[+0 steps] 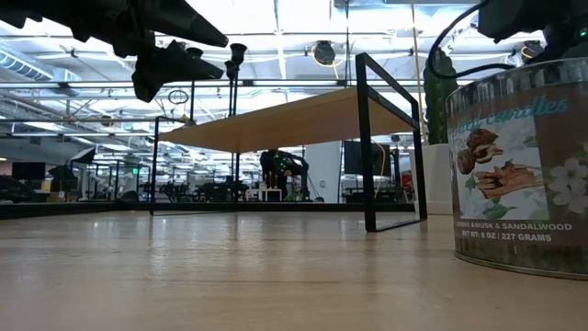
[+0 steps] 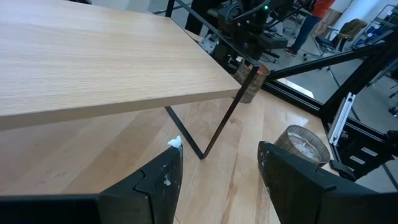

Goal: Pick & Place candle stick holders
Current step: Put the right orange black candle tin on the shelf

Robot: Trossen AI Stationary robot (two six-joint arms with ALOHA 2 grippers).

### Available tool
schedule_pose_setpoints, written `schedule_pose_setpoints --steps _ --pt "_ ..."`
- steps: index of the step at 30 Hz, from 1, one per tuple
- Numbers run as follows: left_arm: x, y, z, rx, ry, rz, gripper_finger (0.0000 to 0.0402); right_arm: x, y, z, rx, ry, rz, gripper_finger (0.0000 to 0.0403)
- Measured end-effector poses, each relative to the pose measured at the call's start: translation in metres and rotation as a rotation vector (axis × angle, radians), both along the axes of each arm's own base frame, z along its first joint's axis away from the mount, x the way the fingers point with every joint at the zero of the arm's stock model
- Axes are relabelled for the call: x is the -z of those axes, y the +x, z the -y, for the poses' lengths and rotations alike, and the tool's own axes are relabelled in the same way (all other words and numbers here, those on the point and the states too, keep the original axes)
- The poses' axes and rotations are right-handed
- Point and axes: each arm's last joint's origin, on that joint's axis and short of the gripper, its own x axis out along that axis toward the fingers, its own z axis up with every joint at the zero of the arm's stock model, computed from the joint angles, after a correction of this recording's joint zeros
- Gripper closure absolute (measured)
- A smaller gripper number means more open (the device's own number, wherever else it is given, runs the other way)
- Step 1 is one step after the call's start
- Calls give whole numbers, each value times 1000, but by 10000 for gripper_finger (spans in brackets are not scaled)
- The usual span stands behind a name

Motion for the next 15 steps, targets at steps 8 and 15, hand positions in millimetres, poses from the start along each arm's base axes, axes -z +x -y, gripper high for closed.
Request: schedule_pose_setpoints --steps 8,15 --pt "0 0 0 -1 -2 1 188 22 -1 -3 15 94 -41 188" --pt "0 0 0 0 1 1 188 22 -1 -3 30 97 -26 221"
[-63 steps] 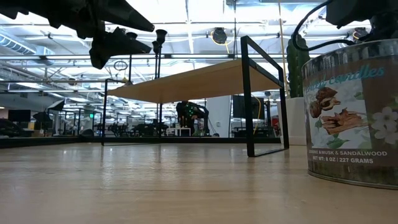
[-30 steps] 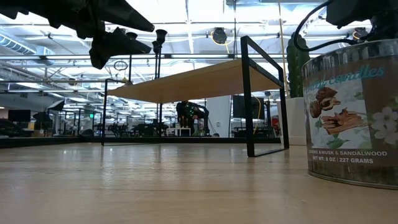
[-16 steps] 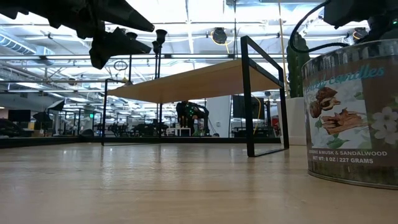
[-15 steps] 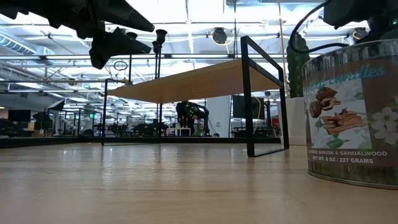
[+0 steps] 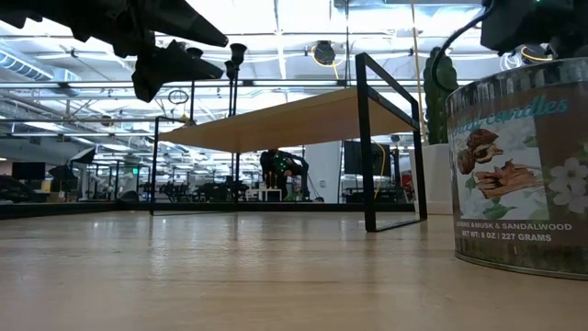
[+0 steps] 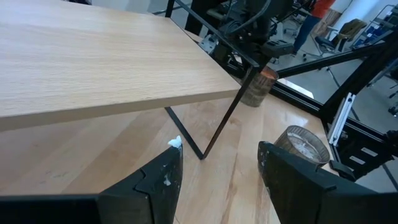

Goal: Pick & Place candle stick holders
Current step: Put the right orange black candle tin on the shelf

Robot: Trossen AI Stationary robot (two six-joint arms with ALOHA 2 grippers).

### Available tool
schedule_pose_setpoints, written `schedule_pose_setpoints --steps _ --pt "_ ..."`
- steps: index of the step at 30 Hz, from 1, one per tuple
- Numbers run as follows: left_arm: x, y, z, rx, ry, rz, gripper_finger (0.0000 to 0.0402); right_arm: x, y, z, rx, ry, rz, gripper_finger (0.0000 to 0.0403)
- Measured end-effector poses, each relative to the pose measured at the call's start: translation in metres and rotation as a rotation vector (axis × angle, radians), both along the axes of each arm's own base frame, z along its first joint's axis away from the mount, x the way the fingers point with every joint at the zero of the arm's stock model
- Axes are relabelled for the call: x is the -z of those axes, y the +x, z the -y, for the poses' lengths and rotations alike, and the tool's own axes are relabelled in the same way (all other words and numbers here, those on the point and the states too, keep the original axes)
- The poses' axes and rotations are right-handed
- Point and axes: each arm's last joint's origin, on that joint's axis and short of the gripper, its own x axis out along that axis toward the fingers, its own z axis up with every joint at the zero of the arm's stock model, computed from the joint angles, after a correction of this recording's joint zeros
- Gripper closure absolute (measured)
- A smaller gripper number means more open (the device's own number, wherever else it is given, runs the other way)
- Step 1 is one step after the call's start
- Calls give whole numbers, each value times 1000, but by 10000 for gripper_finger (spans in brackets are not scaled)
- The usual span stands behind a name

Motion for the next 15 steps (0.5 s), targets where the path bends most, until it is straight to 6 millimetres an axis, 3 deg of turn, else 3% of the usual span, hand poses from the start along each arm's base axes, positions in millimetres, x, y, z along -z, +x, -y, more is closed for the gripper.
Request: schedule_pose_setpoints --steps 15 --pt "0 0 0 0 1 -1 188 -3 -2 1 21 -16 31 363"
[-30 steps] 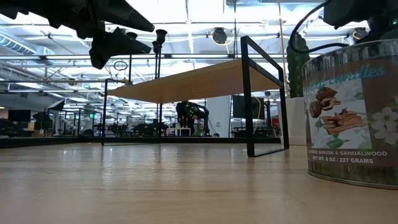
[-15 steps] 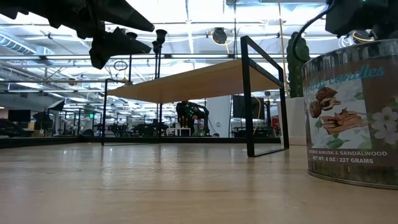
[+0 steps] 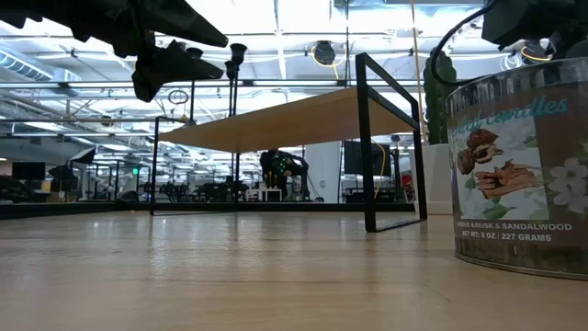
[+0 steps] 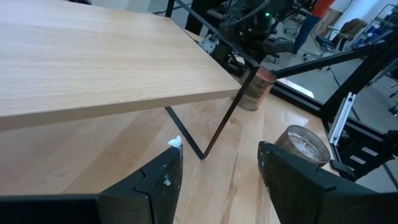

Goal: Pick & Place candle stick holders
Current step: Put the right orange black candle tin on the shelf

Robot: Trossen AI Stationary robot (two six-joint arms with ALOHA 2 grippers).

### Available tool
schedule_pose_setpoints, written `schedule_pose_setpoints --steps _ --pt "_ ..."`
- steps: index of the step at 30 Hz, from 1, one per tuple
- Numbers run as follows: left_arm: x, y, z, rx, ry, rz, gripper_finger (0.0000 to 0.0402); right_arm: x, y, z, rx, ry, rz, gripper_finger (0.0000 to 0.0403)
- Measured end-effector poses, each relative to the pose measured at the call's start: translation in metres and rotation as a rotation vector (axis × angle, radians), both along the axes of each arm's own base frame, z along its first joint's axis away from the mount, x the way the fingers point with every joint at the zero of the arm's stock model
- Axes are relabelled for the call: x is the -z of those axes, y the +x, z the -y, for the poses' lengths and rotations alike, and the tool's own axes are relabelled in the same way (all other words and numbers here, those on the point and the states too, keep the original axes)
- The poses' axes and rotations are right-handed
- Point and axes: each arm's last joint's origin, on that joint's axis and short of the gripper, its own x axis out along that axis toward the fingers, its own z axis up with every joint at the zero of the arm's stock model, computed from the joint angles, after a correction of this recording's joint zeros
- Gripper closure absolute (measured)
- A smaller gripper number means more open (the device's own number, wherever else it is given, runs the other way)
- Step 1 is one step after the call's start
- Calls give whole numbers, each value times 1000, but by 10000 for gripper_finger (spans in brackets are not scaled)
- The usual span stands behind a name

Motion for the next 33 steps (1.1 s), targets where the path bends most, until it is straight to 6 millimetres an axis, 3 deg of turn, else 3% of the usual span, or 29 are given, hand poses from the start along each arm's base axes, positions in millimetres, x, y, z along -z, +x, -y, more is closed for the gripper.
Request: schedule_pose_setpoints --steps 6,12,16,25,33 --pt "0 0 0 -1 0 0 188 -5 -3 0 31 25 41 399" --pt "0 0 0 -1 0 0 188 -13 -4 0 84 56 117 402" --pt "0 0 0 -1 0 0 188 -31 0 0 91 66 176 402" --pt "0 0 0 -2 1 -2 188 -104 20 -4 86 113 431 402" --pt "3 -1 -1 -2 13 -28 188 -174 44 -5 46 14 655 403"
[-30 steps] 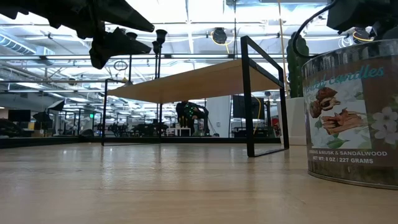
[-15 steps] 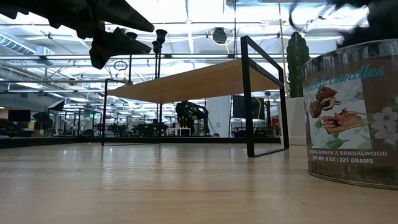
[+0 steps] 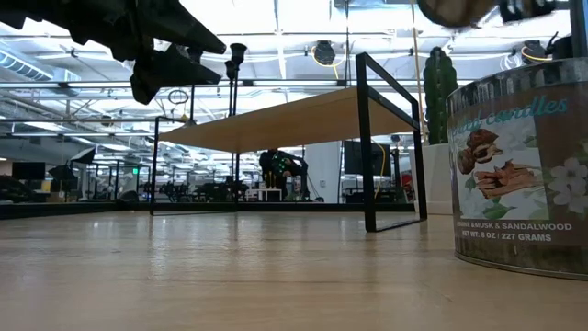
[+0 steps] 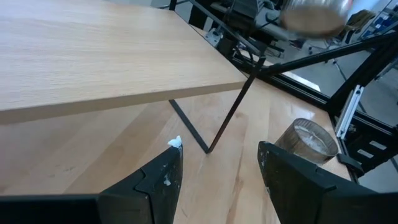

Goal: Pick & Place candle stick holders
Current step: Put the right orange black candle tin on the shelf

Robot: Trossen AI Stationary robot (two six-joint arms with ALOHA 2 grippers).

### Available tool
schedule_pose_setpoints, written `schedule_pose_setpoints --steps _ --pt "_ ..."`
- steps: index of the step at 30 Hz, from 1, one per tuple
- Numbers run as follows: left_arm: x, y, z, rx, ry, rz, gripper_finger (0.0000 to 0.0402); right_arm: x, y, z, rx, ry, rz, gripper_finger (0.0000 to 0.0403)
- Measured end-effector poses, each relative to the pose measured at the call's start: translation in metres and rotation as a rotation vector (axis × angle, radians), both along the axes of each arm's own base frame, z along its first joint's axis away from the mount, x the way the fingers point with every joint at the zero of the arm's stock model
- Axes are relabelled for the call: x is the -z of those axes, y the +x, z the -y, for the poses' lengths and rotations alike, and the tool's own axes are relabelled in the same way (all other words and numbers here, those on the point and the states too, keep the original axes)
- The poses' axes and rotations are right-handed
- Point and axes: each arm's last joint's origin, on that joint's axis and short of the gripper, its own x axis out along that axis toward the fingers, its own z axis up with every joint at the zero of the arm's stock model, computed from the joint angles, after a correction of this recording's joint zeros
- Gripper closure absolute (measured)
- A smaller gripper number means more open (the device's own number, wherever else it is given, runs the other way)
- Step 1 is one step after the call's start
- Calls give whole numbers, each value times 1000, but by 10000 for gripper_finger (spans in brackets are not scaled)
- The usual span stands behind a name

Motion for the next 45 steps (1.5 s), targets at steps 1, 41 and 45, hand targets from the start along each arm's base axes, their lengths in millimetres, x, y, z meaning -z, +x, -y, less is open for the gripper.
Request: schedule_pose_setpoints --steps 1,41,45 --pt "0 0 0 0 0 1 188 -8 3 0 -5 -21 14 403" --pt "-17 14 -17 449 90 153 188 -22 130 127 -174 -412 -278 403" --pt "-17 15 -20 502 104 157 188 -18 130 131 -173 -400 -310 403"
